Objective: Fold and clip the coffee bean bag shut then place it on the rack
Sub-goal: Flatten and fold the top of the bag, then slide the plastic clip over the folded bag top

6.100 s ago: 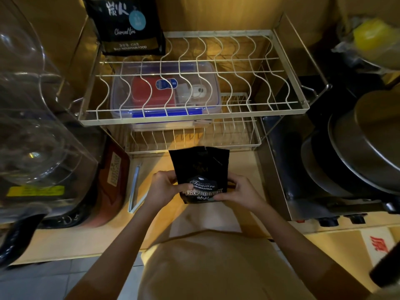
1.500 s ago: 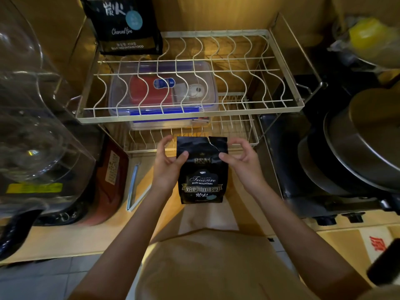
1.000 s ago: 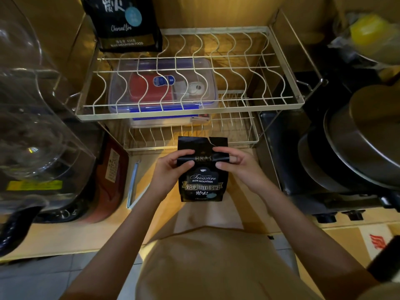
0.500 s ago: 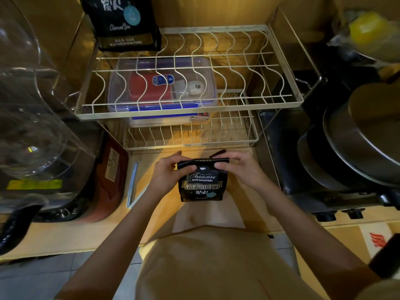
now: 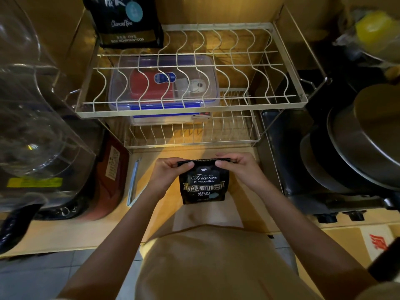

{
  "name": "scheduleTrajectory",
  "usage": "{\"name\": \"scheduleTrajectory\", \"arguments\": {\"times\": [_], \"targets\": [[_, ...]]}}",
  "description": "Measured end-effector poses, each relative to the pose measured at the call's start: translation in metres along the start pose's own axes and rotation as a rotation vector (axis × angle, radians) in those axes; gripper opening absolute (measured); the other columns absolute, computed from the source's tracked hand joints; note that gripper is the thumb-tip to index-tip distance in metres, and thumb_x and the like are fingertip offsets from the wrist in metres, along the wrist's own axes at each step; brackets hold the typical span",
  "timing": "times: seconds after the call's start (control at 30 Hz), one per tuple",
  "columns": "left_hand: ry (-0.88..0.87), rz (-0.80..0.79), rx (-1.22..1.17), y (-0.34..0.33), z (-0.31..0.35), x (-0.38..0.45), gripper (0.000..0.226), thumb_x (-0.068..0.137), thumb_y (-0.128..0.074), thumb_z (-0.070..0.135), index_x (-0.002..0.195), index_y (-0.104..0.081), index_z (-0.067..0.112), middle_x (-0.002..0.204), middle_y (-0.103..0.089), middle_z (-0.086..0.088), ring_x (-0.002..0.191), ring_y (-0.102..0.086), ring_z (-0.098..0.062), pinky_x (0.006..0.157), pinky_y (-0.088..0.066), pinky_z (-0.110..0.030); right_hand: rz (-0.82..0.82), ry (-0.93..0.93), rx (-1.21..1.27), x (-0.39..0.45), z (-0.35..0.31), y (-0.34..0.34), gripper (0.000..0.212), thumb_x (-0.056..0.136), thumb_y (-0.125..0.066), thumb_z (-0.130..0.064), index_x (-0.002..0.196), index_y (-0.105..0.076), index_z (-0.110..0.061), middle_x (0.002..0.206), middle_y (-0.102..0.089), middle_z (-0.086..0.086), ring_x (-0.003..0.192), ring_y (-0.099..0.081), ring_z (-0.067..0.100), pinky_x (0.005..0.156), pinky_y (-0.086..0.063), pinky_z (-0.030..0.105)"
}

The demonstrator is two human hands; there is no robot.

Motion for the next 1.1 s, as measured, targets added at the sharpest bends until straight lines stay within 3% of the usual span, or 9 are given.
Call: {"name": "scheduleTrajectory", "arguments": {"times": [0.13, 0.27, 0.33, 0.47, 0.63, 0.8, 0.9, 0.97, 1.1], "targets": [[0.021, -0.012, 0.001, -0.008, -0.004, -0.003, 0.015, 0.078, -0.065, 0.007, 0.092, -0.069, 0.004, 0.077, -0.073, 0.004, 0.069, -0.066, 0.002, 0.059, -0.049, -0.007, 0.002, 0.013, -0.01, -0.003, 0.002, 0.002, 0.021, 0.079, -0.065, -0.003, 0.099, -0.066, 0.002, 0.085, -0.068, 0.006, 0.072, -0.066, 0.002, 0.066, -0.053, 0.012], [0.017, -0.059, 0.025, 0.004, -0.008, -0.01, 0.03, 0.076, -0.068, 0.011, 0.101, -0.066, 0.027, 0.108, -0.065, 0.004, 0.1, -0.06, 0.0, 0.084, -0.049, -0.019, -0.003, 0.031, -0.016, -0.001, 0.001, 0.001, 0.018, 0.079, -0.064, -0.003, 0.096, -0.067, 0.002, 0.081, -0.068, 0.004, 0.069, -0.066, 0.001, 0.063, -0.052, 0.012], [-0.017, 0.057, 0.255, 0.03, -0.012, -0.014, 0.026, 0.078, -0.068, 0.019, 0.103, -0.065, 0.028, 0.113, -0.064, 0.003, 0.108, -0.056, -0.009, 0.091, -0.044, -0.028, 0.002, 0.045, -0.019, 0.002, -0.002, 0.003, 0.017, 0.079, -0.064, -0.003, 0.095, -0.067, 0.002, 0.081, -0.068, 0.003, 0.069, -0.066, -0.001, 0.063, -0.052, 0.01], [-0.055, 0.413, 0.793, 0.084, -0.034, -0.043, 0.027, 0.082, -0.062, 0.012, 0.108, -0.061, 0.004, 0.112, -0.063, -0.021, 0.107, -0.057, -0.034, 0.088, -0.046, -0.041, 0.006, 0.062, -0.024, 0.006, -0.006, 0.005, 0.015, 0.079, -0.063, -0.002, 0.093, -0.067, 0.003, 0.079, -0.067, 0.002, 0.066, -0.065, -0.003, 0.06, -0.05, 0.008], [0.265, 0.28, 1.09, 0.099, -0.101, -0.054, 0.048, 0.086, -0.055, 0.017, 0.131, -0.041, 0.007, 0.133, -0.043, -0.026, 0.121, -0.038, -0.041, 0.099, -0.036, -0.047, 0.022, 0.053, -0.009, 0.009, -0.003, 0.005, 0.014, 0.078, -0.063, 0.0, 0.09, -0.068, -0.007, 0.063, -0.072, -0.012, 0.064, -0.066, -0.004, 0.057, -0.048, 0.006], [0.312, 0.398, 1.023, 0.103, -0.111, -0.057, 0.036, 0.084, -0.052, -0.001, 0.12, -0.051, 0.0, 0.129, -0.047, -0.029, 0.116, -0.041, -0.044, 0.09, -0.041, -0.051, 0.016, 0.051, -0.015, 0.011, -0.002, 0.001, 0.017, 0.078, -0.065, -0.005, 0.076, -0.07, -0.022, 0.067, -0.073, -0.016, 0.065, -0.066, -0.001, 0.059, -0.05, 0.009], [0.18, 0.465, 0.895, 0.103, -0.102, -0.06, 0.024, 0.079, -0.055, -0.009, 0.102, -0.063, -0.008, 0.111, -0.06, -0.032, 0.103, -0.053, -0.046, 0.081, -0.046, -0.049, 0.012, 0.047, -0.012, 0.01, -0.001, -0.003, 0.02, 0.077, -0.066, -0.007, 0.074, -0.071, -0.027, 0.069, -0.074, -0.016, 0.067, -0.067, -0.002, 0.059, -0.049, 0.008], [0.119, 0.509, 0.749, 0.104, -0.097, -0.063, 0.021, 0.078, -0.057, -0.009, 0.098, -0.064, -0.009, 0.103, -0.065, -0.032, 0.096, -0.06, -0.045, 0.081, -0.048, -0.046, 0.01, 0.045, -0.015, 0.009, 0.0, -0.005, 0.023, 0.077, -0.066, -0.007, 0.073, -0.071, -0.029, 0.068, -0.073, -0.018, 0.066, -0.066, -0.003, 0.058, -0.049, 0.007], [0.195, 0.487, 0.281, 0.104, -0.087, -0.064, 0.022, 0.085, -0.058, 0.007, 0.105, -0.063, 0.001, 0.102, -0.066, -0.024, 0.091, -0.061, -0.034, 0.079, -0.046, -0.038, 0.012, 0.045, -0.023, 0.009, 0.002, -0.008, 0.024, 0.078, -0.066, -0.005, 0.073, -0.07, -0.028, 0.066, -0.073, -0.019, 0.064, -0.065, -0.005, 0.057, -0.048, 0.006]]}}
Point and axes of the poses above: each hand's wrist, its own x-axis towards the middle knuckle, its own y-axis out of the back of the hand, z = x × y, the point moved 9 cm from there along x, towards the middle knuckle
